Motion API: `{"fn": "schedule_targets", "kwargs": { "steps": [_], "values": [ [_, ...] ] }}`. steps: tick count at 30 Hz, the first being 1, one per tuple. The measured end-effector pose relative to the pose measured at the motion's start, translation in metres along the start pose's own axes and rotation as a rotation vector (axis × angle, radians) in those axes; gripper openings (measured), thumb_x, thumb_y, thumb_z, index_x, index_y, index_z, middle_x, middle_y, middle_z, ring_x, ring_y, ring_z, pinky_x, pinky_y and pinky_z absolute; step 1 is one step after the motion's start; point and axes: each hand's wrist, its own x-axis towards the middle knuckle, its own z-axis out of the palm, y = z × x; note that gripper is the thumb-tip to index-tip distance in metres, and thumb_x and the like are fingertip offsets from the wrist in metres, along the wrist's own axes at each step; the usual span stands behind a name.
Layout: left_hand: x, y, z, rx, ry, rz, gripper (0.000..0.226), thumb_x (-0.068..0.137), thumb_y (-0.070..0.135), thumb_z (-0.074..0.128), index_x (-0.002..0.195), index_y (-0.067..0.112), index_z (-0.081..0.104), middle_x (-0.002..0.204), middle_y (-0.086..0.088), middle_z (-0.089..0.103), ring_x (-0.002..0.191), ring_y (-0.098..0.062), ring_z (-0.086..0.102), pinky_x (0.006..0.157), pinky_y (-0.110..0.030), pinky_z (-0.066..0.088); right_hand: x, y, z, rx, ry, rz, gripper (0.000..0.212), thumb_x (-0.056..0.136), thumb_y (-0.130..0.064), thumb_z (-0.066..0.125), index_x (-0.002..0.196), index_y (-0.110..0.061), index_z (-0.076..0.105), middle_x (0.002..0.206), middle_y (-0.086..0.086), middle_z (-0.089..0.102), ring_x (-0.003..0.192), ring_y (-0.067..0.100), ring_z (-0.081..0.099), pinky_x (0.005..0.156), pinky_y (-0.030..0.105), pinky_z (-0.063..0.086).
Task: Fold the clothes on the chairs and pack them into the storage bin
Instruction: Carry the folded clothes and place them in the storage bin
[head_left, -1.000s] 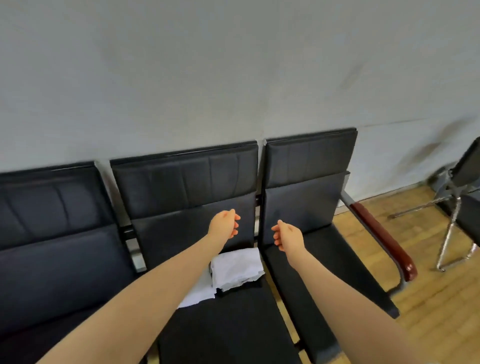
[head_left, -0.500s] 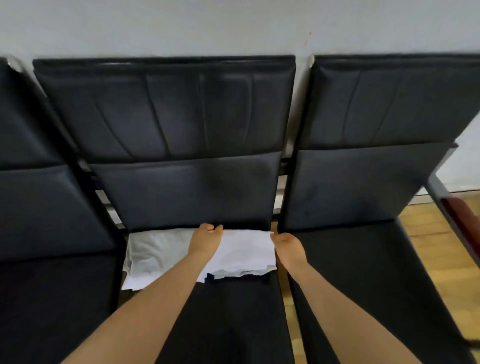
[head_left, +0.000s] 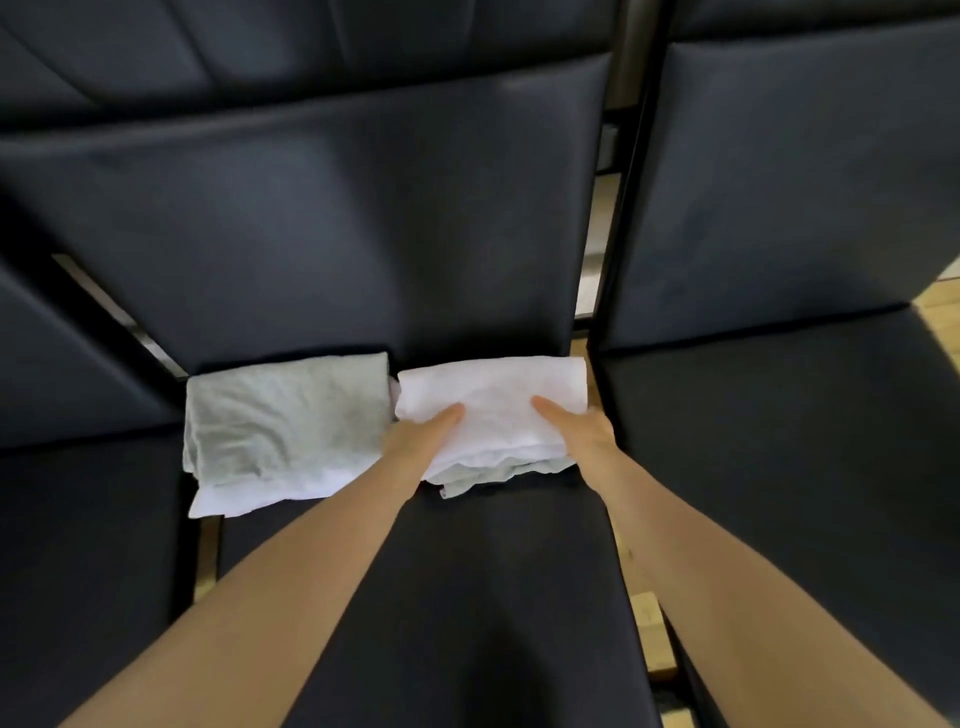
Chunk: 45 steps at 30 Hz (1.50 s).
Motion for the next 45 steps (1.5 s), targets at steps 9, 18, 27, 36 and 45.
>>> {"fn": "schedule_targets", "kwargs": {
  "steps": [9, 18, 27, 36, 45],
  "values": [
    [-0.019, -0.02, 0.023, 0.189, -0.047, 0.044, 0.116, 0.053, 0.068, 0.074, 0.146, 0.018, 0.026, 0.141, -0.005, 0.038, 0.127, -0.027, 0.041, 0.095, -0.037, 0.042, -0.024, 0.035, -0.027, 0.065, -0.171, 0.124, 0.05, 0.078, -0.041, 0.076, 0.118, -0.017, 0.056, 0.093, -0.005, 0.059, 0.095, 0.019, 0.057, 0.081, 0.031, 0.045],
    [-0.028, -0.041, 0.017, 0.031, -0.236, -0.148, 0.106, 0.041, 0.07, 0.079, 0.127, 0.015, 0.051, 0.119, 0.001, 0.058, 0.107, -0.02, 0.055, 0.094, -0.033, 0.044, -0.04, 0.048, -0.031, 0.072, -0.19, 0.124, 0.047, 0.079, -0.04, 0.074, 0.117, -0.019, 0.056, 0.096, -0.003, 0.06, 0.092, 0.017, 0.059, 0.077, 0.029, 0.047],
    [-0.116, -0.011, -0.028, -0.127, -0.41, -0.047, 0.072, 0.056, 0.056, 0.079, 0.114, 0.018, 0.062, 0.112, -0.003, 0.068, 0.106, -0.022, 0.062, 0.102, -0.04, 0.045, -0.119, 0.0, -0.07, 0.08, -0.183, 0.097, 0.045, 0.08, -0.04, 0.074, 0.113, -0.015, 0.057, 0.104, 0.005, 0.064, 0.099, 0.024, 0.061, 0.089, 0.04, 0.052],
    [-0.27, 0.081, -0.139, -0.277, -0.296, 0.195, 0.043, 0.08, 0.042, 0.071, 0.115, 0.018, 0.063, 0.106, -0.001, 0.071, 0.101, -0.019, 0.065, 0.092, -0.034, 0.05, -0.263, -0.128, -0.115, 0.146, -0.256, -0.139, 0.054, 0.081, -0.041, 0.072, 0.124, -0.013, 0.058, 0.118, 0.007, 0.064, 0.105, 0.024, 0.061, 0.096, 0.04, 0.05],
    [-0.383, 0.097, -0.254, -0.59, -0.153, 0.279, 0.049, 0.071, 0.048, 0.075, 0.111, 0.022, 0.064, 0.107, -0.001, 0.07, 0.102, -0.022, 0.064, 0.099, -0.038, 0.047, -0.405, -0.209, -0.086, 0.277, -0.396, -0.403, 0.043, 0.086, -0.031, 0.07, 0.125, -0.018, 0.058, 0.111, -0.001, 0.065, 0.103, 0.019, 0.061, 0.089, 0.033, 0.05]
  ]
}}
